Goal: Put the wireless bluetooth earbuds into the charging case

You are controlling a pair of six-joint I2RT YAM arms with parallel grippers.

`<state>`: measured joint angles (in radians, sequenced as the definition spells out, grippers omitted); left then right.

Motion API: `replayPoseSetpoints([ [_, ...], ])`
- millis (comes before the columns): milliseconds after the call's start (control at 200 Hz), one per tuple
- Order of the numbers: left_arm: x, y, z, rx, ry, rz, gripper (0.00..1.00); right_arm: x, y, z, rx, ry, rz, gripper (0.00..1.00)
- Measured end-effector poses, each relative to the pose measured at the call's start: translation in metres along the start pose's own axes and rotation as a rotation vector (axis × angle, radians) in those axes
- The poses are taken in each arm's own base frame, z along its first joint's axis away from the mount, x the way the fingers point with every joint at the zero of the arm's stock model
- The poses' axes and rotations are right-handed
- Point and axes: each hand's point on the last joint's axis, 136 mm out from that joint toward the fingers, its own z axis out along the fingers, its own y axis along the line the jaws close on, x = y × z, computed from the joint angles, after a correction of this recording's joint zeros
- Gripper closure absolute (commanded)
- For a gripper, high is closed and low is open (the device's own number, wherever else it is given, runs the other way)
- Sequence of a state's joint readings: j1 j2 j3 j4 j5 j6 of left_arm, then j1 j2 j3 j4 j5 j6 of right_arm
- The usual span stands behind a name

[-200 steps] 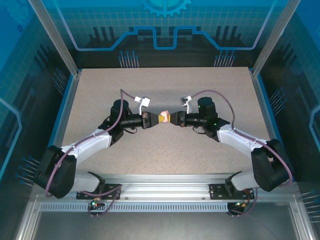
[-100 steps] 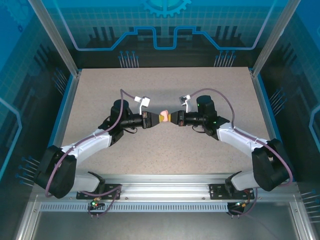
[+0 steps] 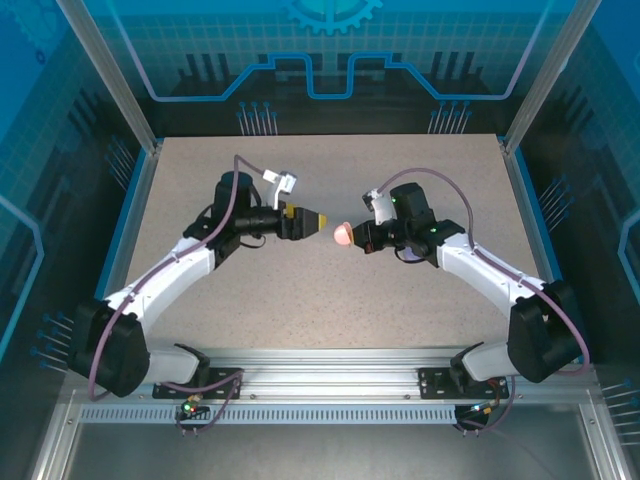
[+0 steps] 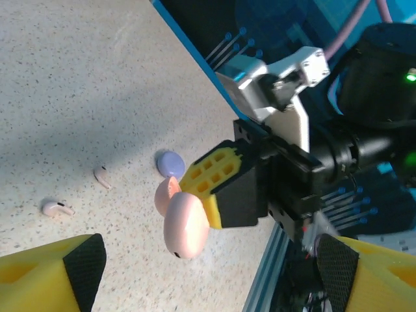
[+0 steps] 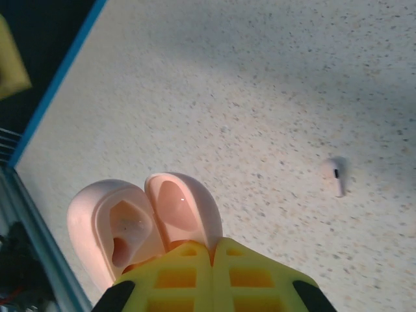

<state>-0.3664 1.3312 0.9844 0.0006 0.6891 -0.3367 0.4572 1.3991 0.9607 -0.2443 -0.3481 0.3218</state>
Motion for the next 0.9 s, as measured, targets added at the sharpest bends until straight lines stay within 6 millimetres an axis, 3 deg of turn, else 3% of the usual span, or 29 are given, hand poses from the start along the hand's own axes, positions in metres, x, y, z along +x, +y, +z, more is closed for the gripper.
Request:
replayPoseSetpoints([
  [145, -0.008, -0.006, 0.007, 0.028, 0.103, 0.040, 0.11, 0.002, -0.006, -0.002, 0.037, 0.020, -0.097, 1.00],
  [325, 0.014, 0.004, 0.019, 0.060, 0.264, -0.002, 0.17, 0.000, -0.008, -0.007, 0.041, 0.034, -0.187, 1.00],
  [515, 0.039, 0.012, 0.027, 0.100, 0.382, -0.079, 0.26, -0.016, 0.009, -0.016, -0.010, 0.018, -0.257, 1.00],
  [660, 0.045, 0.008, 0.034, 0.132, 0.430, -0.090, 0.29, -0.027, 0.017, -0.017, -0.043, 0.015, -0.285, 1.00],
  [900, 0.049, -0.003, 0.040, 0.169, 0.467, -0.082, 0.35, -0.015, 0.020, -0.006, -0.061, 0.076, -0.295, 1.00],
])
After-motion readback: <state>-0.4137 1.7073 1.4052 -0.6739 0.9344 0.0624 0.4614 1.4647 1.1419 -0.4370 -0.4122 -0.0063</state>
